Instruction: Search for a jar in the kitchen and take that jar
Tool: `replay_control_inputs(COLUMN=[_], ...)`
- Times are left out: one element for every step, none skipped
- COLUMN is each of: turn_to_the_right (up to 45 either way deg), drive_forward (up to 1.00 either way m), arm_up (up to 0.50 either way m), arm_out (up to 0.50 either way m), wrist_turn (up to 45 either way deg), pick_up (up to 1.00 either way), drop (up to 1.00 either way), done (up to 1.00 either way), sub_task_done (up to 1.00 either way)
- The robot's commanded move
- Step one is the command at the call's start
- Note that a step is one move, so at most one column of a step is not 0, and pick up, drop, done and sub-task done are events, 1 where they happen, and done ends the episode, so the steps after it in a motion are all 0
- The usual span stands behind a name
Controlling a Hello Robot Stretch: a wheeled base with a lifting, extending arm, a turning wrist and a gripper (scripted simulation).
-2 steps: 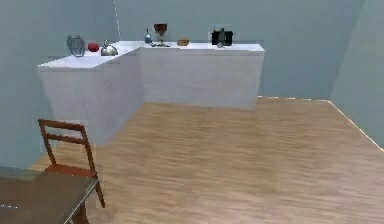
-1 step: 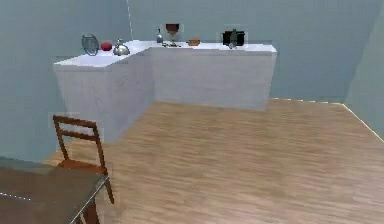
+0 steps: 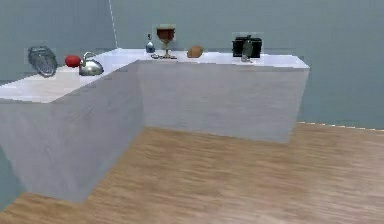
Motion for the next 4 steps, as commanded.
replay_control_inputs(turn_to_the_right=[-21.0, 0.0, -24.0, 0.0], drive_forward=[0.00, 1.00, 0.00, 0.05], arm_up=[0.00, 0.00, 0.00, 0.00], arm_out=[0.00, 0.00, 0.00, 0.00], wrist_turn=[0.0, 0.0, 0.0, 0.0], pick_up=[0.00, 0.00, 0.00, 0.00], drop=[0.00, 0.00, 0.00, 0.00], done=[0.00, 0.00, 0.00, 0.00], sub_task_done=[0.00, 0.00, 0.00, 0.00])
